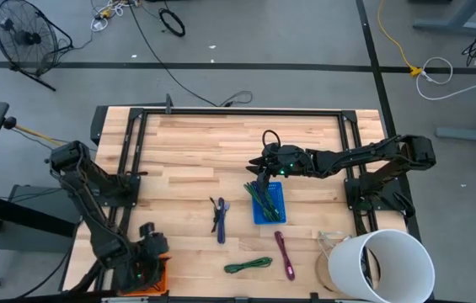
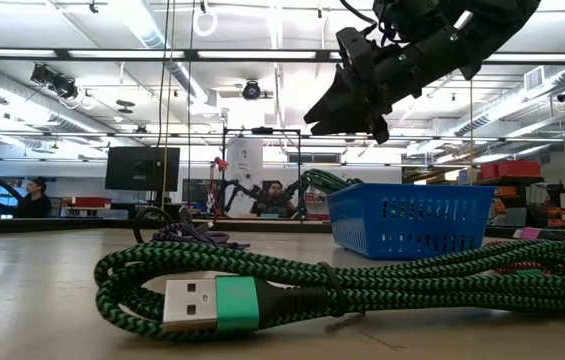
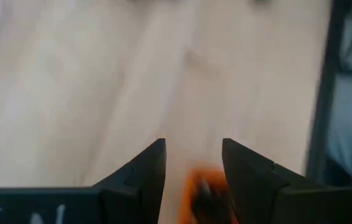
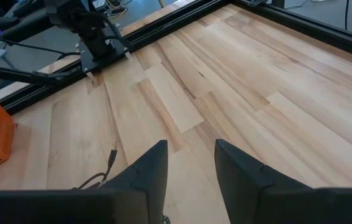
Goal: Pick & Place USB Port
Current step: Put the black charger cable into the orange bin
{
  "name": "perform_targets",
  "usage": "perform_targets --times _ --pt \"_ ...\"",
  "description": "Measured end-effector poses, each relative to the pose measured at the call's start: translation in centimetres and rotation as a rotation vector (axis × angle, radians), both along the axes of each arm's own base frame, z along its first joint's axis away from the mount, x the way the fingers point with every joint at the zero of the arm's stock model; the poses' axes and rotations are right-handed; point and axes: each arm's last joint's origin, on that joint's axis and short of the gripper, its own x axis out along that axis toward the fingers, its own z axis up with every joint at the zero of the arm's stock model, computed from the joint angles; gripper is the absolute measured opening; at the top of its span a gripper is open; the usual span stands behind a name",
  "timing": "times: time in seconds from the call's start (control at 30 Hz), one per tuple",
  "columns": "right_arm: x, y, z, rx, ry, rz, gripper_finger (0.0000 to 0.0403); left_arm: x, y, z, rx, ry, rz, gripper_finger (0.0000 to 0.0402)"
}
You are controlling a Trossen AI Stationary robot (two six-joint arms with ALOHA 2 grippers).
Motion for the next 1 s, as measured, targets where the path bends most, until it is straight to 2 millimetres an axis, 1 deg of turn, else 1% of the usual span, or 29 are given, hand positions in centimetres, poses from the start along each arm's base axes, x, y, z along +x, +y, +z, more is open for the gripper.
perform_targets --times 0.13,0.2,0.27,0.4,0.57,0.63,0.77,1.0 --pt "0.0 0.0 0.0 0.0 0.0 0.0 0.0132 2.4 1.5 0.3 0.072 -0.143 0.123 0.0163" --pt "0.0 0.0 0.0 0.0 0.0 0.0 0.0132 3.7 2.2 0.5 0.055 -0.195 0.203 0.0163" --pt "0.0 0.0 0.0 0.0 0.0 0.0 0.0132 5.3 2.9 0.5 -0.011 -0.226 0.302 0.0163" --pt "0.0 0.0 0.0 0.0 0.0 0.0 0.0132 8.7 4.3 -0.4 -0.192 -0.158 0.435 0.0163" --pt "0.0 0.0 0.0 0.0 0.001 0.0 0.0132 11.6 6.1 -2.0 -0.25 -0.039 0.394 0.0163" --pt "0.0 0.0 0.0 0.0 0.0 0.0 0.0132 12.2 6.8 -2.4 -0.228 -0.002 0.357 0.0163" --pt "0.0 0.0 0.0 -0.001 0.0 0.0 0.0132 13.0 8.1 -2.6 -0.211 0.035 0.31 0.0163" --pt "0.0 0.0 0.0 -0.003 0.001 0.001 0.0132 13.7 9.3 -2.6 -0.231 0.047 0.343 0.0163"
